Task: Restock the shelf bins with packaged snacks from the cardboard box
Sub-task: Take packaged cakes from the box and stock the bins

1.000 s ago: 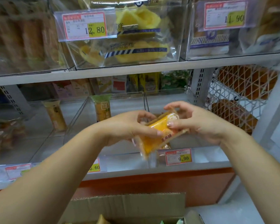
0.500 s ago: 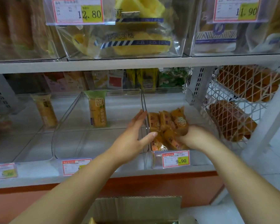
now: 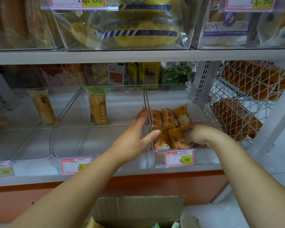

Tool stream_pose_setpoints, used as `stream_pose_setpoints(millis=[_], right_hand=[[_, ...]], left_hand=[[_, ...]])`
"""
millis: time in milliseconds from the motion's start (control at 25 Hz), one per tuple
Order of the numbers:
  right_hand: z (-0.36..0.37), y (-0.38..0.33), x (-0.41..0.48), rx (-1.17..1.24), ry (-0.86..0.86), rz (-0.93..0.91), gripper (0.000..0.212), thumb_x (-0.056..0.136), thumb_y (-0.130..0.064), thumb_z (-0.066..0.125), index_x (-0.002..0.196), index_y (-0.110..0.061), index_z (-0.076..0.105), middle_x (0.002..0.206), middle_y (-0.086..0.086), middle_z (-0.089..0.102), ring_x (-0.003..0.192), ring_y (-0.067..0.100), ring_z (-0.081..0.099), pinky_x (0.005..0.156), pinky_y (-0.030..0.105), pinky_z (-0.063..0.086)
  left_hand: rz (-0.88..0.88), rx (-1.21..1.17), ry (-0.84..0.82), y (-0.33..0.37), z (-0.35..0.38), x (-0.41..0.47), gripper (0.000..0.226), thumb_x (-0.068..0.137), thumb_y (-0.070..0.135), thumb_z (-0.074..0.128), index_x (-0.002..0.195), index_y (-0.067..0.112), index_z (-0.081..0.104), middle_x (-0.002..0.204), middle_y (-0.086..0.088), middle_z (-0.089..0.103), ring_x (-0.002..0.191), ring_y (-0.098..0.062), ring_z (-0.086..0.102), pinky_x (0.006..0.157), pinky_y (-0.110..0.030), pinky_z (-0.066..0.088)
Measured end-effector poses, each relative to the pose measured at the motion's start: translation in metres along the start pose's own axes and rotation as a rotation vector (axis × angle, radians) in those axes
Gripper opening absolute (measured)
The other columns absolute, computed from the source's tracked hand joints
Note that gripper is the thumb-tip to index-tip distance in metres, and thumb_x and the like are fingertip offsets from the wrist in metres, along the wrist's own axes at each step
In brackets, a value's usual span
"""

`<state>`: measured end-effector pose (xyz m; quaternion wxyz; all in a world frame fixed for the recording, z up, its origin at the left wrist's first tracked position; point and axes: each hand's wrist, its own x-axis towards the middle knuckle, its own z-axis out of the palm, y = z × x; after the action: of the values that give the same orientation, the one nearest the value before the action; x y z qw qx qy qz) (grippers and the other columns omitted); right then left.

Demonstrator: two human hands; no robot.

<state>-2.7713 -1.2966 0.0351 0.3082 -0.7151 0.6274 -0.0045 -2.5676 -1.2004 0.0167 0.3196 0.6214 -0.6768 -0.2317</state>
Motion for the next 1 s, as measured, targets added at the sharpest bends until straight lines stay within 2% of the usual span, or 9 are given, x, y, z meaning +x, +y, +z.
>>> stream_pose_setpoints(millis=[120, 240, 320, 480, 600, 680, 800, 880, 1000], right_hand=[[0.003, 0.001, 0.001, -0.020, -0.002, -0.027, 0.058, 0.087, -0.022, 0.071, 0.140, -0.016, 0.048, 0.133, 0.009, 0.057, 0.114, 0.026, 0.057, 0.088, 0.032, 0.049], [0.005, -0.002, -0.001, -0.166, -0.027, -0.061, 0.062, 0.090, -0.031, 0.066, 0.145, -0.017, 0.042, 0.142, 0.008, 0.051, 0.124, 0.026, 0.051, 0.102, 0.033, 0.043], [0.002, -0.004, -0.006, -0.212, -0.031, -0.057, 0.061, 0.092, -0.034, 0.062, 0.146, -0.015, 0.040, 0.143, 0.009, 0.049, 0.126, 0.026, 0.050, 0.104, 0.033, 0.041], [-0.007, -0.015, -0.033, -0.147, 0.221, -0.163, 0.057, 0.095, -0.032, 0.058, 0.146, -0.017, 0.039, 0.140, 0.009, 0.053, 0.122, 0.025, 0.053, 0.095, 0.030, 0.042], [-0.005, -0.031, -0.078, 0.106, 0.322, -0.376, 0.042, 0.094, -0.031, 0.060, 0.135, -0.026, 0.052, 0.114, 0.000, 0.067, 0.094, 0.014, 0.065, 0.076, 0.025, 0.051], [0.002, -0.045, -0.117, 0.249, 0.203, -0.459, 0.029, 0.093, -0.029, 0.062, 0.121, -0.030, 0.059, 0.093, -0.003, 0.069, 0.073, 0.010, 0.067, 0.063, 0.023, 0.056], [0.039, -0.049, -0.153, 0.095, -0.153, -0.489, 0.018, 0.092, -0.033, 0.062, 0.110, -0.035, 0.061, 0.086, -0.005, 0.071, 0.072, 0.008, 0.069, 0.064, 0.022, 0.056], [0.085, -0.039, -0.156, -0.157, -0.336, -0.441, 0.023, 0.092, -0.040, 0.060, 0.115, -0.036, 0.060, 0.095, -0.010, 0.070, 0.085, 0.007, 0.067, 0.074, 0.022, 0.053], [0.152, -0.021, -0.157, -0.464, -0.478, -0.353, 0.044, 0.092, -0.054, 0.052, 0.131, -0.033, 0.053, 0.129, -0.008, 0.060, 0.113, 0.011, 0.057, 0.095, 0.027, 0.045]], left_hand=[[0.008, 0.001, 0.003, -0.001, 0.001, 0.001, 0.078, 0.091, 0.060, 0.049, 0.153, 0.042, 0.005, 0.163, 0.021, 0.002, 0.147, -0.004, 0.018, 0.118, -0.039, 0.030], [0.018, -0.007, 0.001, -0.001, 0.002, 0.002, 0.079, 0.090, 0.061, 0.049, 0.154, 0.041, 0.006, 0.163, 0.019, 0.004, 0.148, -0.005, 0.018, 0.118, -0.039, 0.030], [0.012, -0.011, 0.013, 0.001, 0.000, 0.001, 0.082, 0.086, 0.064, 0.048, 0.154, 0.039, 0.010, 0.163, 0.016, 0.008, 0.148, -0.007, 0.019, 0.118, -0.041, 0.030], [0.071, 0.087, 0.128, 0.006, -0.012, -0.028, 0.070, 0.092, 0.055, 0.052, 0.153, 0.033, 0.024, 0.160, 0.012, 0.023, 0.146, -0.005, 0.022, 0.120, -0.033, 0.025], [0.241, 0.192, 0.204, -0.003, -0.025, -0.088, 0.056, 0.092, 0.048, 0.052, 0.145, 0.032, 0.042, 0.148, 0.015, 0.041, 0.136, -0.002, 0.038, 0.109, -0.023, 0.033], [0.234, 0.218, 0.157, -0.030, -0.024, -0.137, 0.047, 0.090, 0.046, 0.049, 0.135, 0.031, 0.053, 0.135, 0.016, 0.052, 0.122, -0.001, 0.050, 0.100, -0.023, 0.043], [0.038, 0.248, -0.035, -0.080, -0.012, -0.197, 0.040, 0.090, 0.048, 0.045, 0.126, 0.038, 0.058, 0.126, 0.024, 0.054, 0.119, 0.004, 0.050, 0.099, -0.025, 0.046], [-0.052, 0.312, -0.198, -0.106, -0.001, -0.221, 0.039, 0.091, 0.047, 0.047, 0.128, 0.039, 0.056, 0.129, 0.022, 0.052, 0.122, -0.001, 0.048, 0.102, -0.026, 0.044], [-0.088, 0.371, -0.364, -0.122, 0.012, -0.239, 0.041, 0.092, 0.041, 0.055, 0.132, 0.035, 0.054, 0.131, 0.012, 0.055, 0.122, -0.010, 0.049, 0.104, -0.025, 0.039]])
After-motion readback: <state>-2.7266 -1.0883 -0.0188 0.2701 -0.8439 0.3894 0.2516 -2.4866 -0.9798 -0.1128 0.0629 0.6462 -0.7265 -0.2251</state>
